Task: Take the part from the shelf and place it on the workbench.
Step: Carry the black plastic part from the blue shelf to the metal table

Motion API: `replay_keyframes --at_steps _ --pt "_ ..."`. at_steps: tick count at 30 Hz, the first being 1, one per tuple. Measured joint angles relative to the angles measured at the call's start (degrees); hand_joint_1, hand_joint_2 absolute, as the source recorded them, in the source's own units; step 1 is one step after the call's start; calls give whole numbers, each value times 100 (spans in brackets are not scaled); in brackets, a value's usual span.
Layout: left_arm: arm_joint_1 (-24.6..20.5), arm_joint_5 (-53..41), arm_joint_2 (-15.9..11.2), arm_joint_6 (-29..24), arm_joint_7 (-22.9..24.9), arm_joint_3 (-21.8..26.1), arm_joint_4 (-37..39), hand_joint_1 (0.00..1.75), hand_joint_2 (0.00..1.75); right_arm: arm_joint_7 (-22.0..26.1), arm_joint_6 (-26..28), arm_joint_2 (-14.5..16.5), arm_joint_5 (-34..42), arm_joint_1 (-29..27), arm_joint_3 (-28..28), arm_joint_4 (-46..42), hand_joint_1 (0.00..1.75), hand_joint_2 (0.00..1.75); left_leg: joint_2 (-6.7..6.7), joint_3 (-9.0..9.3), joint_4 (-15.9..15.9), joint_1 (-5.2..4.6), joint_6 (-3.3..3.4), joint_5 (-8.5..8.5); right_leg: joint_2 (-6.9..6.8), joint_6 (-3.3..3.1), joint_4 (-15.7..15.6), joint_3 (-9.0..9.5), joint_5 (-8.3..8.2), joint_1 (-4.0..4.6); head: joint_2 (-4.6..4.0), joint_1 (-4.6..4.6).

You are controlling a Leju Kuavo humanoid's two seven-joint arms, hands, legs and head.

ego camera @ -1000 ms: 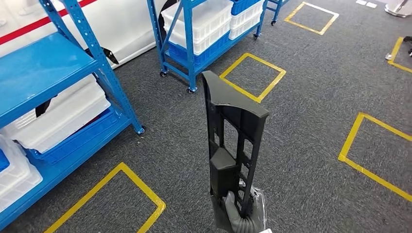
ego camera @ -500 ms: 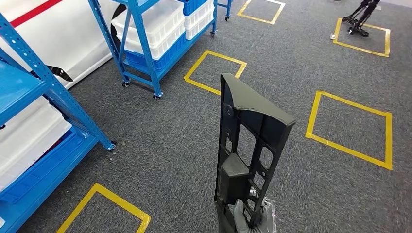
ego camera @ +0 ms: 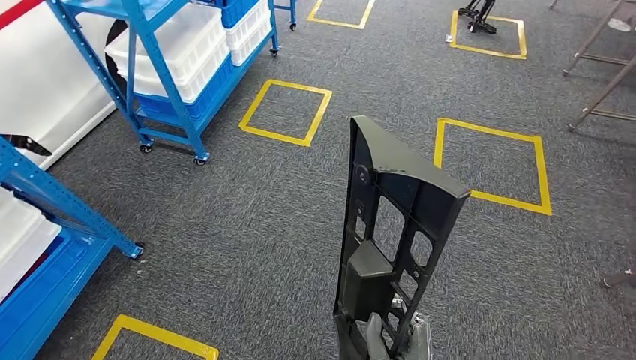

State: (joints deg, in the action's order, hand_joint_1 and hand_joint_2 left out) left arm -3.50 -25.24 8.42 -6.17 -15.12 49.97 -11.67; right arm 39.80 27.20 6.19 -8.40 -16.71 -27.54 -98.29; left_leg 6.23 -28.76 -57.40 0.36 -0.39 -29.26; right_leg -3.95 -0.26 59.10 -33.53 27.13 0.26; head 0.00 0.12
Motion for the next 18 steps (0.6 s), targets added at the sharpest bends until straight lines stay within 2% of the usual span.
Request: replay_keyframes --at_steps 2,3,4,6,7,8,9,10,11,12,13,14,15,16,17,18 --pt "-17 -1 13 -1 1 -1 0 0 0 1 0 1 1 -23 8 -14 175 175 94 29 11 0 -63 -29 141 -66 -21 -8 -19 9 0 0" --pt "-27 -1 20 -2 0 -2 0 0 0 1 -3 1 0 -35 13 -23 175 175 39 33 -24 10 -93 -77 207 -101 -48 2 -33 -7 0 -6" --pt "-33 -2 27 -3 -1 -2 0 0 0 2 -13 2 -3 -45 16 -32 175 175 -82 -6 -148 21 -116 -179 269 -137 -75 14 -50 -27 0 -17" --pt "-26 -6 33 -10 -2 -3 0 0 0 1 -45 2 -12 -56 20 -45 175 175 -418 -258 -748 40 -145 -528 392 -191 -99 30 -67 -43 0 -51" --pt "-13 -8 34 -14 -1 -3 0 0 0 1 -62 2 -16 -57 24 -45 175 175 -513 -449 -1152 42 -152 -707 462 -206 -93 27 -67 -37 0 -62" --pt "1 -9 34 -18 1 -2 0 0 0 -1 -76 2 -17 -60 28 -45 175 175 -558 -617 -1486 44 -158 -809 543 -215 -84 25 -66 -31 0 -68" --pt "11 -9 34 -21 2 -2 0 0 0 0 -87 3 -18 -66 36 -45 175 175 -580 -710 -1640 44 -160 -794 634 -216 -71 25 -63 -26 0 -68" --pt "16 -9 34 -23 3 -1 0 0 0 -1 -97 5 -17 -73 44 -44 175 175 -593 -698 -1561 45 -157 -659 725 -213 -55 28 -57 -26 0 -69" --pt "15 -9 34 -24 4 -1 0 0 0 -2 -105 9 -16 -79 51 -44 175 175 -629 -586 -1260 50 -151 -431 816 -204 -35 33 -49 -30 0 -69" --pt "14 -9 34 -24 4 -1 0 0 0 -1 -110 14 -16 -84 57 -44 175 175 -736 -425 -860 60 -141 -212 901 -190 -14 34 -38 -37 0 -69" --pt "14 -9 35 -23 4 -1 0 0 0 -1 -114 18 -17 -86 62 -45 175 175 -886 -281 -495 71 -130 -65 978 -167 14 23 -29 -38 0 -68" --pt "14 -10 35 -23 6 -1 0 0 0 -1 -120 21 -17 -88 67 -47 175 175 -1015 -184 -249 78 -113 11 1048 -139 34 1 -28 -42 0 -67" --pt "10 -10 36 -24 8 -1 0 0 0 0 -127 22 -18 -93 72 -50 175 175 -1103 -147 -142 74 -90 12 1114 -102 43 -28 -36 -49 0 -67" --pt "4 -11 37 -24 10 -1 0 0 0 0 -136 25 -19 -99 80 -53 175 175 -1104 -140 -118 61 -61 4 1182 -62 42 -56 -54 -58 0 -66" --pt "-5 -11 39 -24 11 -1 0 0 0 1 -146 28 -21 -107 90 -56 175 175 -1038 -135 -105 61 -19 19 1235 -20 32 -79 -71 -65 0 -64" --pt "-12 -14 43 -24 12 -1 0 0 0 1 -156 32 -25 -117 102 -60 175 175 -963 -122 -76 62 26 40 1176 12 52 -98 -63 -64 0 -62"
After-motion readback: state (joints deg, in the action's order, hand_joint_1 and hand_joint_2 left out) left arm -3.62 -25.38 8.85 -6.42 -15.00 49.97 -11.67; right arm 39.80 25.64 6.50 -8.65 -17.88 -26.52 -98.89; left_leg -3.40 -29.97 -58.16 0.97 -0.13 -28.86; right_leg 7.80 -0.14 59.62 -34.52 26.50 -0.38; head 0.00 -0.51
